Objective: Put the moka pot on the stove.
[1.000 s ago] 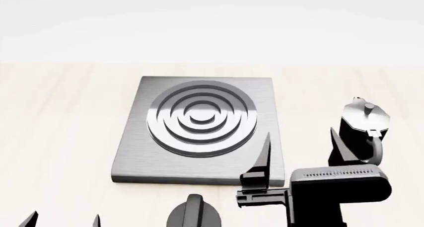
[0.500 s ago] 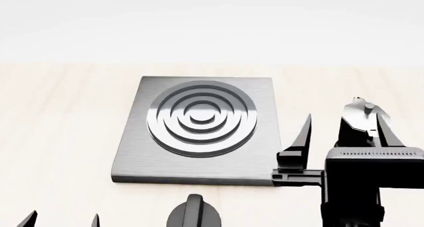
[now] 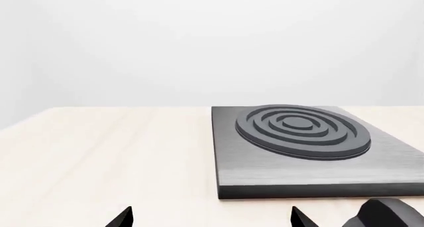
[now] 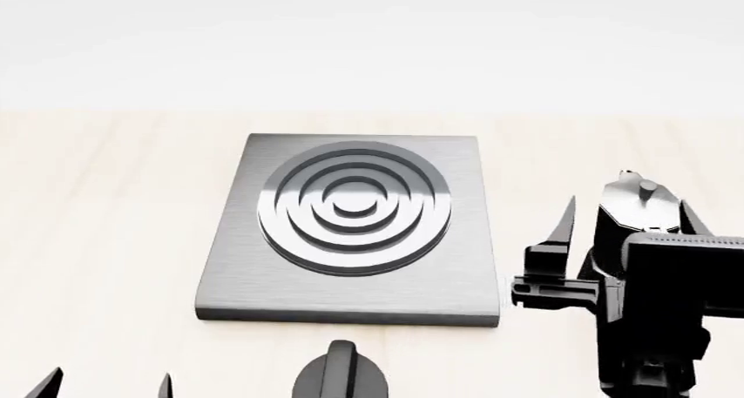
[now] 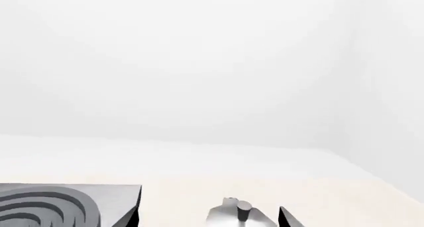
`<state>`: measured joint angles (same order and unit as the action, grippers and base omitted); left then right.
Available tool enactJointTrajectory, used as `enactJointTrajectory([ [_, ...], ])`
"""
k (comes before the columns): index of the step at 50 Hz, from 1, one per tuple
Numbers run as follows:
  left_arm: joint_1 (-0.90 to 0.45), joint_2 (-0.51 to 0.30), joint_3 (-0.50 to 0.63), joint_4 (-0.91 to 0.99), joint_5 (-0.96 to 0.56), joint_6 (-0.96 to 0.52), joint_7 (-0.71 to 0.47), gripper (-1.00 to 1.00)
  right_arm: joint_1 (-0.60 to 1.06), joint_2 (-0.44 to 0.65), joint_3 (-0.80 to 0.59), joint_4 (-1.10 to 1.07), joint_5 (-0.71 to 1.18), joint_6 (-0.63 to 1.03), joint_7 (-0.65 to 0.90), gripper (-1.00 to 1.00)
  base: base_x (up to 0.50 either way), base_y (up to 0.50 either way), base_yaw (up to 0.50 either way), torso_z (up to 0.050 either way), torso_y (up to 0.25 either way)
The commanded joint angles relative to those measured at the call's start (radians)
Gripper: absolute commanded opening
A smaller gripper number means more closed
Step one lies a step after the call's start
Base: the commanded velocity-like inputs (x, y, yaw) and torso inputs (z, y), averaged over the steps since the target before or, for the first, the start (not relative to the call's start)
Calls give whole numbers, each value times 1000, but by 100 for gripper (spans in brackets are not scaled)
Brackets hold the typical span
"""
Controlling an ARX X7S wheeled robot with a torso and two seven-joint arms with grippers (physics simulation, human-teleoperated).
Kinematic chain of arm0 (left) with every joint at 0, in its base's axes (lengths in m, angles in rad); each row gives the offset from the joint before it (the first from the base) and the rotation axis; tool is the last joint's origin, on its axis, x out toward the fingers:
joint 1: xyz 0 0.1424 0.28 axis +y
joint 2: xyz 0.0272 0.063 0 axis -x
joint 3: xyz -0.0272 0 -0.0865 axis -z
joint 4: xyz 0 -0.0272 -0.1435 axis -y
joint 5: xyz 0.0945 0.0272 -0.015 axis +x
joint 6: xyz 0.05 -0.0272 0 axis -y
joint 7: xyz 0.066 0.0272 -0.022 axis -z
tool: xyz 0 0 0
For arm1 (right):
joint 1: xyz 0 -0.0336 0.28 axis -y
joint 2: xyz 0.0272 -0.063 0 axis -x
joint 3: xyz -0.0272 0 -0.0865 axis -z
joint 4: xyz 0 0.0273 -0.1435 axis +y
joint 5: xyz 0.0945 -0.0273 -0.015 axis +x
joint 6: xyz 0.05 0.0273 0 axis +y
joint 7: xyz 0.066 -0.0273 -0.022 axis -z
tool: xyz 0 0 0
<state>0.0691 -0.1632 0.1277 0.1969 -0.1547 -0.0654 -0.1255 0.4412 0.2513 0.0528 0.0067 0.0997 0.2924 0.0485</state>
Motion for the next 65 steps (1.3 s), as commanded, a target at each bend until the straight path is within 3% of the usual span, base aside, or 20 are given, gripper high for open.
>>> enactJointTrajectory([
  [1,1,-3,-7,-12,11,41,-12,100,45,-2,56,199,82,-97,-70,100,0,0,0,0,0],
  [24,-20,-17,5,-26,-5,40,-21,100,78,22,65,331,69,-154,-62,100,0,0,0,0,0],
  [44,-27,-30,12,-26,-17,37,-32,100,153,26,79,596,60,-304,-57,100,0,0,0,0,0],
  [65,-32,-45,30,-31,-29,42,-48,100,153,28,71,648,73,-316,-84,100,0,0,0,0,0],
])
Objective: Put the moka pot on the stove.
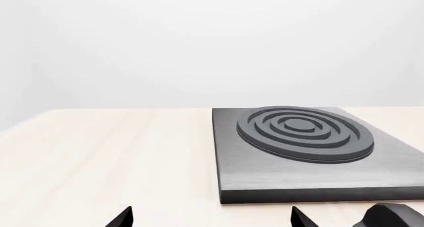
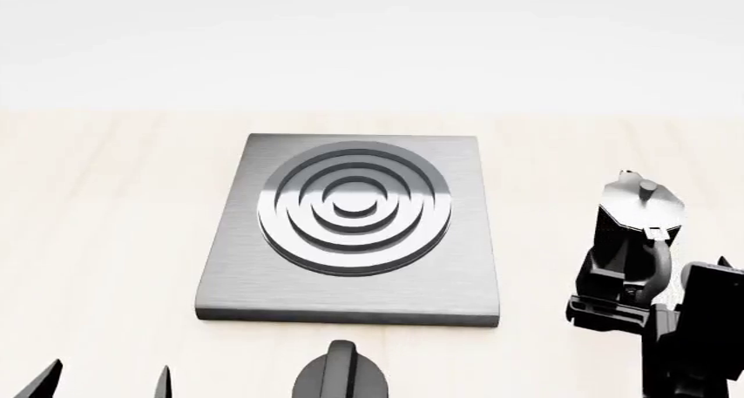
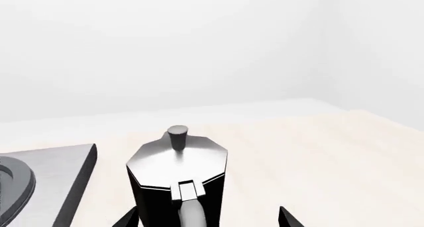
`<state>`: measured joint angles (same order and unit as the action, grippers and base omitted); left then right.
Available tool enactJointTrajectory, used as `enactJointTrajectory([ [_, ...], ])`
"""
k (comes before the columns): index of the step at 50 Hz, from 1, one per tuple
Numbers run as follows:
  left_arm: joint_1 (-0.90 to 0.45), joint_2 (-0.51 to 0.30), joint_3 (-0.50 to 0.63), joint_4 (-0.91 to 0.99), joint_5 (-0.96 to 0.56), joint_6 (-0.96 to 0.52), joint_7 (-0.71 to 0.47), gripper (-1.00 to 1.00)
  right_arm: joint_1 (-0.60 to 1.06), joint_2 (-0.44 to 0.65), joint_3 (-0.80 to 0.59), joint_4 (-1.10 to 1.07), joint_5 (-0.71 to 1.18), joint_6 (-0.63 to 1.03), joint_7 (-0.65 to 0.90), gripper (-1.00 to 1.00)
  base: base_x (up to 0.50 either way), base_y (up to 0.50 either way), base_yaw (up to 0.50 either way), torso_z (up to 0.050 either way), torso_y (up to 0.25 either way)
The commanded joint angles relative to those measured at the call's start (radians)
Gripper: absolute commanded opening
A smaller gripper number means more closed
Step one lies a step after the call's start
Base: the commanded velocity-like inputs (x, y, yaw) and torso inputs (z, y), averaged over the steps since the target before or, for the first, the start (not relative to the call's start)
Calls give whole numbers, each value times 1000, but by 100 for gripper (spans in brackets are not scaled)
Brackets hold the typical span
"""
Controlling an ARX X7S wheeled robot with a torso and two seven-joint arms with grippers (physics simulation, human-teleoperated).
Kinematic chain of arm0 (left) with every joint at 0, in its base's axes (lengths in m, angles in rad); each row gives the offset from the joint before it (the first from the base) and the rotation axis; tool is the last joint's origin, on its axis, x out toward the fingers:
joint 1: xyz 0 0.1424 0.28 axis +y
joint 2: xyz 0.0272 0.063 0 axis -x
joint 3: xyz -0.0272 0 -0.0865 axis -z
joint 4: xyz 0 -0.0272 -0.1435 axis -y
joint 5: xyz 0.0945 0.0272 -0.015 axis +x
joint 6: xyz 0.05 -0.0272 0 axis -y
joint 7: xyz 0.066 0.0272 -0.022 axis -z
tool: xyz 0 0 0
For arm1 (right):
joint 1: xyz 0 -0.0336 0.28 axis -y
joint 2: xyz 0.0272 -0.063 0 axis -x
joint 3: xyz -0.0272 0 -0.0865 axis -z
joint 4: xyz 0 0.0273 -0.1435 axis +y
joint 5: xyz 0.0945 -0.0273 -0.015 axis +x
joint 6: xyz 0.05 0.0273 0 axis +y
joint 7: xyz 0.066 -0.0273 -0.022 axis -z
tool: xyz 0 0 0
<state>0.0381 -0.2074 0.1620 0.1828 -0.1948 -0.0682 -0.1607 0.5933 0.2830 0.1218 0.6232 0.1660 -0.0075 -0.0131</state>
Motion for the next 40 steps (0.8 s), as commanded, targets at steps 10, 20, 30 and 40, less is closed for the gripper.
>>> enactJointTrajectory([
  [10,-4,-7,-1,-16,6,44,-18,100,-24,-6,4,10,20,-16,-31,100,0,0,0,0,0],
  [20,-3,-15,3,-9,-1,40,-22,100,-42,-6,11,4,31,-26,-30,100,0,0,0,0,0],
  [30,-4,-20,7,-12,-8,43,-27,100,-19,-13,7,54,45,-57,-62,100,0,0,0,0,0],
  [40,-8,-23,13,-16,-10,46,-32,100,22,-19,-6,114,41,-81,-76,100,0,0,0,0,0],
])
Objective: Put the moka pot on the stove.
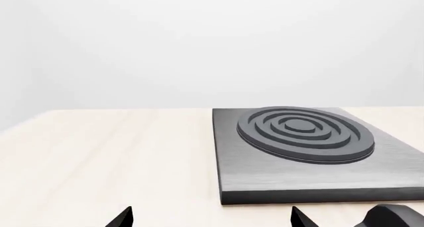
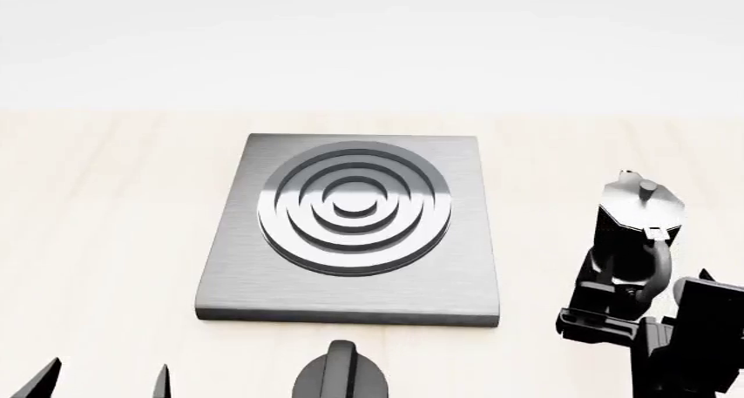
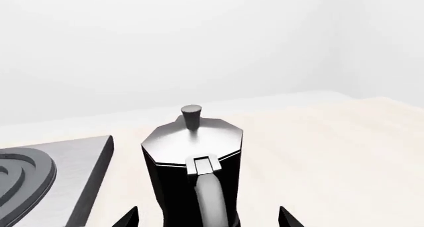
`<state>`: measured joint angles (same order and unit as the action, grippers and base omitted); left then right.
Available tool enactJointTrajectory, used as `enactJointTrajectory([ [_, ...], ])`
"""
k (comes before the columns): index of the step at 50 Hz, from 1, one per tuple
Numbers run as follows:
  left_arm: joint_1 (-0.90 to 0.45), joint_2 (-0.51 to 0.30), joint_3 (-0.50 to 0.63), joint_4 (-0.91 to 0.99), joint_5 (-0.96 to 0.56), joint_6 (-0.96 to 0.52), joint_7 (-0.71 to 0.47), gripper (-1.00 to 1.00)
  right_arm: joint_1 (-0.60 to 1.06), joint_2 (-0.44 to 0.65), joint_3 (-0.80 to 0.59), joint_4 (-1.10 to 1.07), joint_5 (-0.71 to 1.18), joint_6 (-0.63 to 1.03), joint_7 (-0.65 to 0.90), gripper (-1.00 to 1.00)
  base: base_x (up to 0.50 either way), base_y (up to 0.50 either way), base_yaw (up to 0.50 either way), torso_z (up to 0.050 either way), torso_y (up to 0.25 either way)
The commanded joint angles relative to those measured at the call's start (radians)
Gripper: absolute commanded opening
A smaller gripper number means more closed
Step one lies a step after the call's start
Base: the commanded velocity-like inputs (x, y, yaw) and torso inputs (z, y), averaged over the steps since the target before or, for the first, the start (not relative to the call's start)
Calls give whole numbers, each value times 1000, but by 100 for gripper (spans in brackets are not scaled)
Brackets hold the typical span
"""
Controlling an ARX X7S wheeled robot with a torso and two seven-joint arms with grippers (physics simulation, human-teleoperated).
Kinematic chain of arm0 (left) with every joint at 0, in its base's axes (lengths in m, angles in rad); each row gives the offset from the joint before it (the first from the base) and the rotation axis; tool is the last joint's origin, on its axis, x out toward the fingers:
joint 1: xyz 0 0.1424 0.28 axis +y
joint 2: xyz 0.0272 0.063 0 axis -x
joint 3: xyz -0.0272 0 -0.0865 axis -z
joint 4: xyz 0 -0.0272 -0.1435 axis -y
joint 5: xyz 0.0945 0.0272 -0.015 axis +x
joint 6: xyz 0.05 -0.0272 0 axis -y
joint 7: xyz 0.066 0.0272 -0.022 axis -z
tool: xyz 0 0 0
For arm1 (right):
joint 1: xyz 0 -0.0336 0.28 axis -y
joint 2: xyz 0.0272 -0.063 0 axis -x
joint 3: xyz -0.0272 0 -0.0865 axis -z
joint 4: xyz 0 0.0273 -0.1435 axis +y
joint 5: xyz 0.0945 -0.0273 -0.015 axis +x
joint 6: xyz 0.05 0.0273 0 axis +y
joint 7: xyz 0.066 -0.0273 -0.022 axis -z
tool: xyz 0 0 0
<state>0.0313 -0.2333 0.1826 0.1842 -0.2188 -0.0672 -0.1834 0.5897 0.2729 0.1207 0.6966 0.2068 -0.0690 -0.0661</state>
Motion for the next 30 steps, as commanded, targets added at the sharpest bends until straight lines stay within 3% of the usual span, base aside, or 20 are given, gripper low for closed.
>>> enactJointTrajectory([
  [1,-1,3,-7,-18,14,46,-10,100,30,-8,-6,50,-2,-24,-23,100,0,0,0,0,0],
  [30,-6,-11,7,-16,3,44,-21,100,15,7,-3,58,-5,-29,2,100,0,0,0,0,0],
])
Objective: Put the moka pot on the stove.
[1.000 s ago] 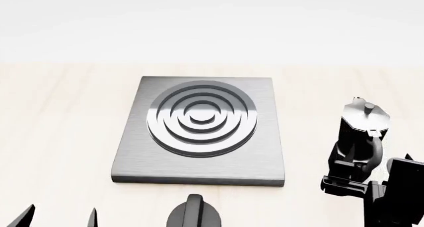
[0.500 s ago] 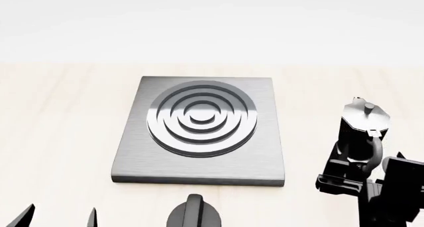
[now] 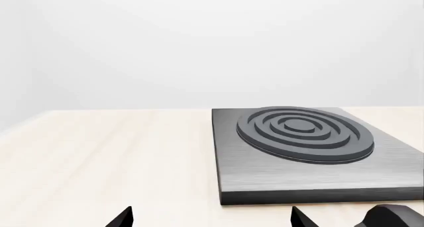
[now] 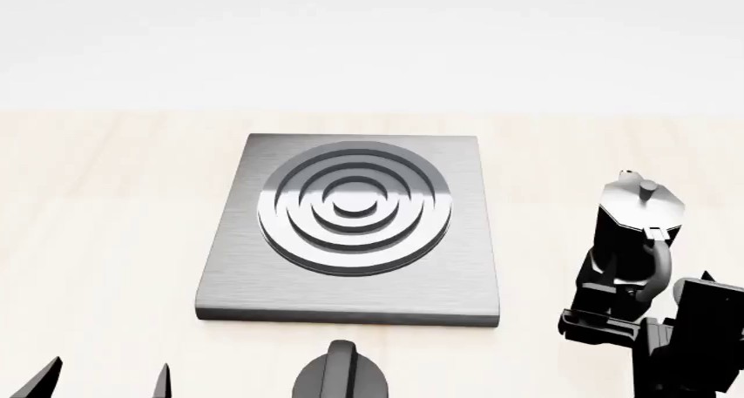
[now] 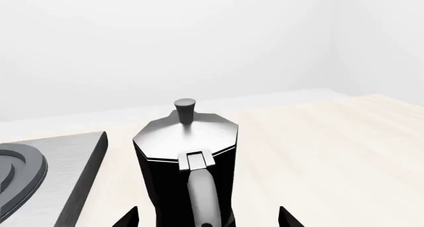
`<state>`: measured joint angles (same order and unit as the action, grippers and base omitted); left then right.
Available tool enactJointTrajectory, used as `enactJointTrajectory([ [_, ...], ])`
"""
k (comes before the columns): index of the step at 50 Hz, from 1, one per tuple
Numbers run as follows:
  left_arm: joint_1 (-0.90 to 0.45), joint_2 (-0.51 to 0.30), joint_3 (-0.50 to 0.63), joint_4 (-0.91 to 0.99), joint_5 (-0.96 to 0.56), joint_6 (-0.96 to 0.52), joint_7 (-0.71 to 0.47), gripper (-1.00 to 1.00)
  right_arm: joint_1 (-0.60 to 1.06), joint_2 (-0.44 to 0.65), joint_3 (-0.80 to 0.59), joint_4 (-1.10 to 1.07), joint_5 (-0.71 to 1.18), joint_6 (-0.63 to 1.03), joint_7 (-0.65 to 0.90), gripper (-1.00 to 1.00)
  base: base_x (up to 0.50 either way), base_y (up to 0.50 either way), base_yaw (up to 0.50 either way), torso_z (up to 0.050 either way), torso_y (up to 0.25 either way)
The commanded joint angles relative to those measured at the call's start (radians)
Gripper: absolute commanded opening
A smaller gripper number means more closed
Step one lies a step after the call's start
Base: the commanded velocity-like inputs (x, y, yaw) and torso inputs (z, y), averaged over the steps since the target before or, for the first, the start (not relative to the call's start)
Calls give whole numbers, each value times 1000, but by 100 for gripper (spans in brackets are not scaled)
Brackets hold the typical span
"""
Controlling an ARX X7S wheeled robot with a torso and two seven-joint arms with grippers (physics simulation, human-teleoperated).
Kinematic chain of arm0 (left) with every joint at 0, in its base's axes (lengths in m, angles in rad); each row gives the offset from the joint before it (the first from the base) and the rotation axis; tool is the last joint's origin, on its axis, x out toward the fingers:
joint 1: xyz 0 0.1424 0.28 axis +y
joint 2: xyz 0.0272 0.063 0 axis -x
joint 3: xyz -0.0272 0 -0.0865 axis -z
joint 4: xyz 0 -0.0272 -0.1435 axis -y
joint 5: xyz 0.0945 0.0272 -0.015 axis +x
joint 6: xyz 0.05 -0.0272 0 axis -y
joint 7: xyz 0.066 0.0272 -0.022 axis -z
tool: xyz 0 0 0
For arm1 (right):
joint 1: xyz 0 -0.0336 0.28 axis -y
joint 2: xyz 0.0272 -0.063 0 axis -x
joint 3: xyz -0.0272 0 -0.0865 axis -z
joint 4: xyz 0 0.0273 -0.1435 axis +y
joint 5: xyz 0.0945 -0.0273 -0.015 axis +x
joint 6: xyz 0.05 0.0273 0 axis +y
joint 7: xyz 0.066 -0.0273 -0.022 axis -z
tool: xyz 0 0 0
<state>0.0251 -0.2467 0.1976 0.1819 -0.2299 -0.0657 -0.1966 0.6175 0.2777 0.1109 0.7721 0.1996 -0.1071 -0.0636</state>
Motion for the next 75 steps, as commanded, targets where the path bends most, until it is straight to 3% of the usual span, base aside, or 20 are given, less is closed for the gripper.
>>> enactJointTrajectory([
  [1,0,2,-7,-14,14,42,-9,100,-13,2,7,-22,3,11,0,100,0,0,0,0,0],
  [9,-5,0,-5,-17,11,43,-13,100,-6,-1,0,-4,1,-1,-5,100,0,0,0,0,0],
  [10,-5,-1,-5,-17,11,42,-13,100,-5,-1,-1,-1,1,-3,-7,-100,0,0,0,0,0],
  [29,3,-11,1,-4,2,46,-21,100,-8,2,-42,-21,-67,-39,43,-100,0,0,0,0,0],
  [39,-7,-14,3,-3,-1,41,-26,100,46,-25,-115,-262,-120,56,61,-100,0,0,0,0,0],
  [54,-13,-20,10,-2,-5,41,-29,100,65,-32,-141,-229,-133,25,55,-100,0,0,0,0,0],
  [63,-19,-24,11,-2,-11,36,-32,100,156,-72,-204,-43,-186,-140,48,-100,0,0,0,0,2],
  [72,-22,-28,11,-1,-18,35,-34,100,378,-146,-285,491,-266,-477,90,-100,0,0,0,0,0],
  [75,-20,-29,9,-1,-21,38,-35,100,398,-159,-298,534,-272,-505,98,-100,0,0,0,0,4],
])
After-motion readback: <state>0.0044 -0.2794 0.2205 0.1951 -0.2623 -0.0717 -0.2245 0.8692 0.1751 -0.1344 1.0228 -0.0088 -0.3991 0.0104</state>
